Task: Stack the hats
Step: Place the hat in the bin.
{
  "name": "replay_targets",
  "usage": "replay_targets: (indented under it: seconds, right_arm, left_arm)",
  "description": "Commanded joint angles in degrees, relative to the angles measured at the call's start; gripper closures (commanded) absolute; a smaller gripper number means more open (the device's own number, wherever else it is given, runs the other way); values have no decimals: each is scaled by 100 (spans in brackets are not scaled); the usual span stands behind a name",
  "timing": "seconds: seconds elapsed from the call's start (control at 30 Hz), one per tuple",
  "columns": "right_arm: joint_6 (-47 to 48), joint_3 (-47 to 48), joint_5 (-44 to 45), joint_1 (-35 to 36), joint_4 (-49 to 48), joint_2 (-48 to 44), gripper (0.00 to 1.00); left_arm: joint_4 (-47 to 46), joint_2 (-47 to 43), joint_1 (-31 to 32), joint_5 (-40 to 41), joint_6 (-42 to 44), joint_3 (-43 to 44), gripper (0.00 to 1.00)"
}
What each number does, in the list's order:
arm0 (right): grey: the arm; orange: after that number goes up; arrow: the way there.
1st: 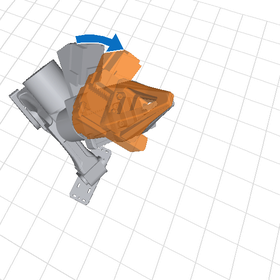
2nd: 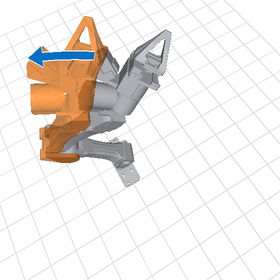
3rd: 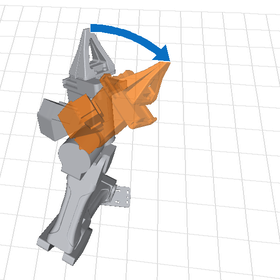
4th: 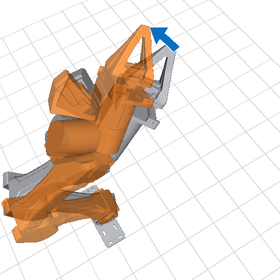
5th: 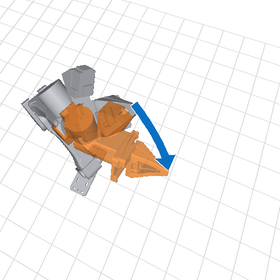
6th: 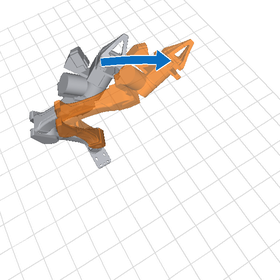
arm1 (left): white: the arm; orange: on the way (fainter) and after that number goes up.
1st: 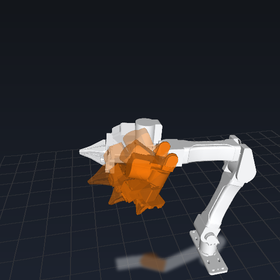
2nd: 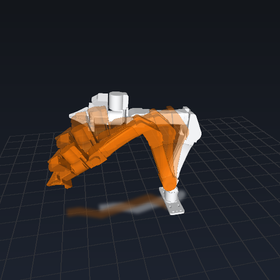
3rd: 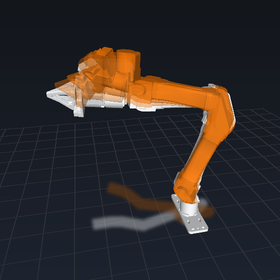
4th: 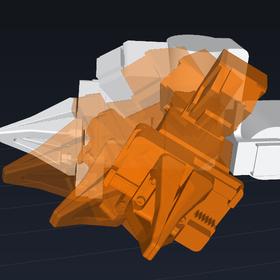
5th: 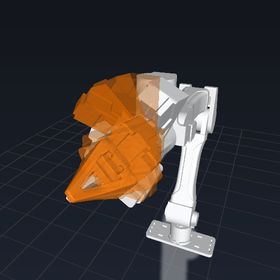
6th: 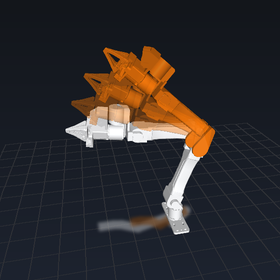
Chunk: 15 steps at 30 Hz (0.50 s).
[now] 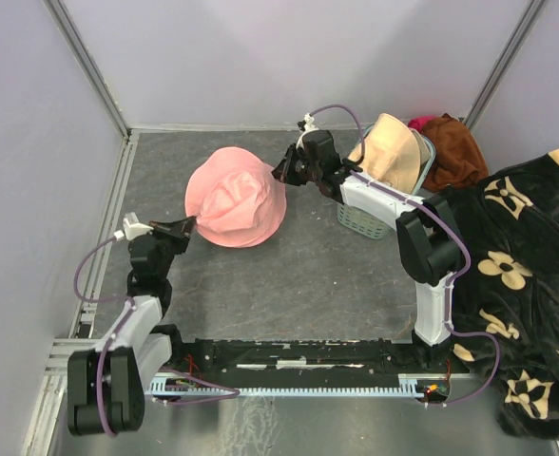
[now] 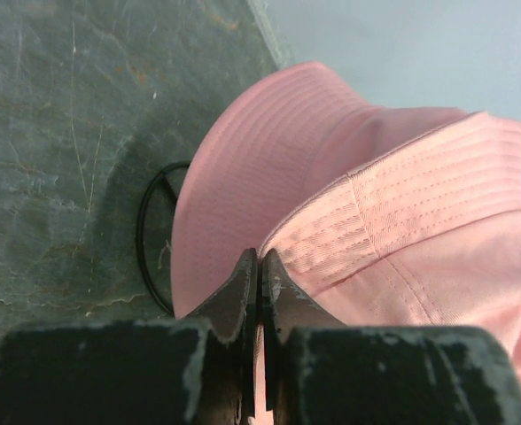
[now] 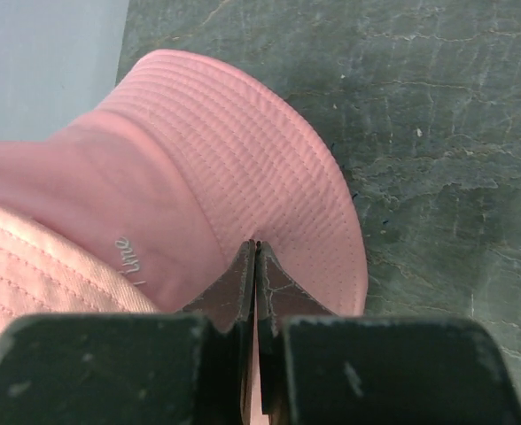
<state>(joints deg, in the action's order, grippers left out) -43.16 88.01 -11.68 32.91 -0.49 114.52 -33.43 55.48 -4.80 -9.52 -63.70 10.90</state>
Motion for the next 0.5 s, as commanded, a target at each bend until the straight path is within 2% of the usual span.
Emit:
replay_targets:
  seconds: [0.0,0.17,0.47]
  right_arm:
    - [194,299,187,14,258,-30,96]
    - [214,413,233,20,336,-80,94]
    - [312,255,499,-76,349,-581,73]
  left_arm:
    - [890,-705,-65,703,-38,191,97]
    - [736,-381,-64,433,-32,422,97]
    - [433,148,-56,211,-107,601,97]
